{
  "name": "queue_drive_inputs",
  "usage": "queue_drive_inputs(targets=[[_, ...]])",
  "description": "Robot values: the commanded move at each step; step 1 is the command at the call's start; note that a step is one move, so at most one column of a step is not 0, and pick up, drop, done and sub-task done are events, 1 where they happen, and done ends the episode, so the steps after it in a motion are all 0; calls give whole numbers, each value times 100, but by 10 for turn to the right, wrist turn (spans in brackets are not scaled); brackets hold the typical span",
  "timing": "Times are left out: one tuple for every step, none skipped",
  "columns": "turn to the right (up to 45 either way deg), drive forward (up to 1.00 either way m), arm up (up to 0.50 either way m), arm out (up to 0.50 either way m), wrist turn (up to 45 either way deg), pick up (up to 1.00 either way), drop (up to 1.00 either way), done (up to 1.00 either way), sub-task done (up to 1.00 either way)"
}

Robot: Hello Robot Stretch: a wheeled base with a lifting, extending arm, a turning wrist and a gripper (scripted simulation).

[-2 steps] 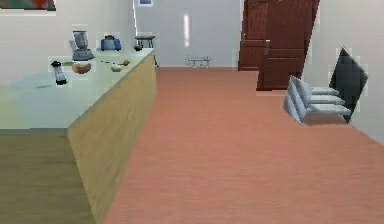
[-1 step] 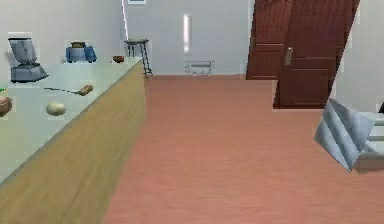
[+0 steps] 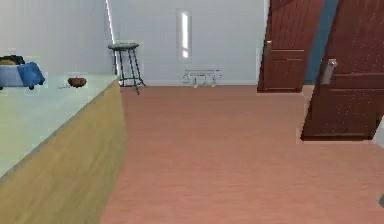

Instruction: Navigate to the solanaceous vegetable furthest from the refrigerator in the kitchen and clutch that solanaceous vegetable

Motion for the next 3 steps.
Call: queue_drive_inputs(targets=[[-30, 0, 0, 0, 0, 0, 0, 0, 0], [0, 100, 0, 0, 0, 0, 0, 0, 0], [-450, 0, 0, 0, 0, 0, 0, 0, 0]])
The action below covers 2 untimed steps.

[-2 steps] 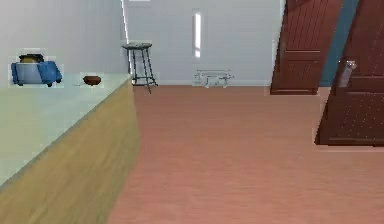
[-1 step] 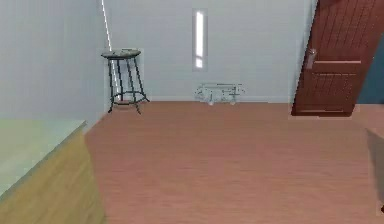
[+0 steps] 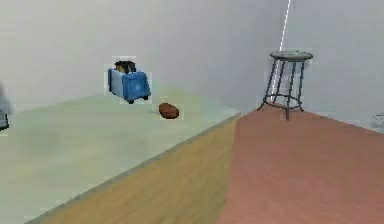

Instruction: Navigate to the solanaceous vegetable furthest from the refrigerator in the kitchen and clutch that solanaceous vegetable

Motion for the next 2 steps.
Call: queue_drive_inputs(targets=[[-450, 0, 0, 0, 0, 0, 0, 0, 0], [-450, 0, 0, 0, 0, 0, 0, 0, 0]])
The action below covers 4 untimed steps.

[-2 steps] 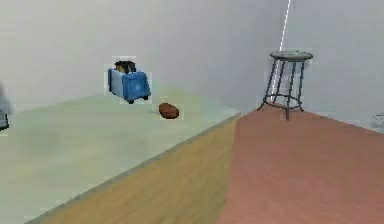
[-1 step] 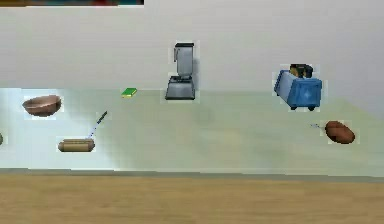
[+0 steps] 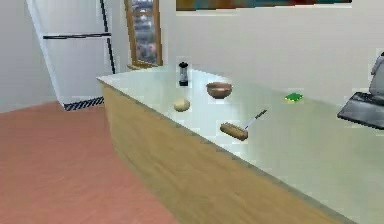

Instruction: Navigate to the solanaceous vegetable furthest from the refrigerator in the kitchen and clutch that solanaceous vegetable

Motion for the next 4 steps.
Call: queue_drive_inputs(targets=[[450, 0, 0, 0, 0, 0, 0, 0, 0], [450, 0, 0, 0, 0, 0, 0, 0, 0], [210, 0, 0, 0, 0, 0, 0, 0, 0], [0, 85, 0, 0, 0, 0, 0, 0, 0]])
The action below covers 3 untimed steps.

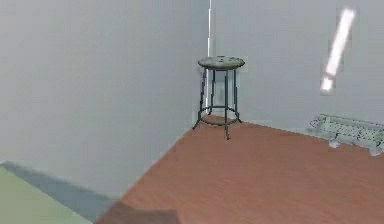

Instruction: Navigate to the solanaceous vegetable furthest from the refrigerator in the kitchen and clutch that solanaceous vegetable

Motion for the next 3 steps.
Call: queue_drive_inputs(targets=[[-450, 0, 0, 0, 0, 0, 0, 0, 0], [-450, 0, 0, 0, 0, 0, 0, 0, 0], [-450, 0, 0, 0, 0, 0, 0, 0, 0]])
